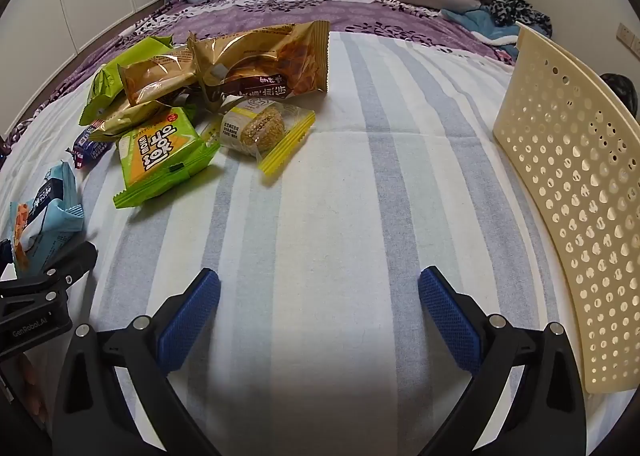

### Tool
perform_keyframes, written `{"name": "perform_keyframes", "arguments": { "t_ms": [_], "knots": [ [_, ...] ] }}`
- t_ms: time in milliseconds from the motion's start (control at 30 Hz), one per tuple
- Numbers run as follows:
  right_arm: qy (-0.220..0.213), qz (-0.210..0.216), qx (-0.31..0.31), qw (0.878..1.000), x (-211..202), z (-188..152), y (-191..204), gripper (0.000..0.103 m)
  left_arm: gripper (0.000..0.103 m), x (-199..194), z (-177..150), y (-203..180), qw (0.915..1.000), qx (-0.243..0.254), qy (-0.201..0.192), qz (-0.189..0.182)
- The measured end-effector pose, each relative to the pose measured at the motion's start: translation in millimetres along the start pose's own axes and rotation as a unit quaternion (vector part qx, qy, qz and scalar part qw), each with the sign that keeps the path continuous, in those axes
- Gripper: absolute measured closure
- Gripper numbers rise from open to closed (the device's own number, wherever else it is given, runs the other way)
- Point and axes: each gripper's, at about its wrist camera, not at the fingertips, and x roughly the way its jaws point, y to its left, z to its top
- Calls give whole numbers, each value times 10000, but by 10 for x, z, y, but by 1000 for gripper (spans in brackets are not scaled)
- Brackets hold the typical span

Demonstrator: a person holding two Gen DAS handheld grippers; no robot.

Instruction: Organize snacks

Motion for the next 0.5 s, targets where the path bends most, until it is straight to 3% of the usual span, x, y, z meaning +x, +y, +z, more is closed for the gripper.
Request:
{"name": "perform_keyframes", "arguments": {
  "t_ms": [500],
  "knots": [
    [-2,14,9,10000,1,-1,-2,5,2,1,5,3,10000,0,-11,-1]
  ]
}}
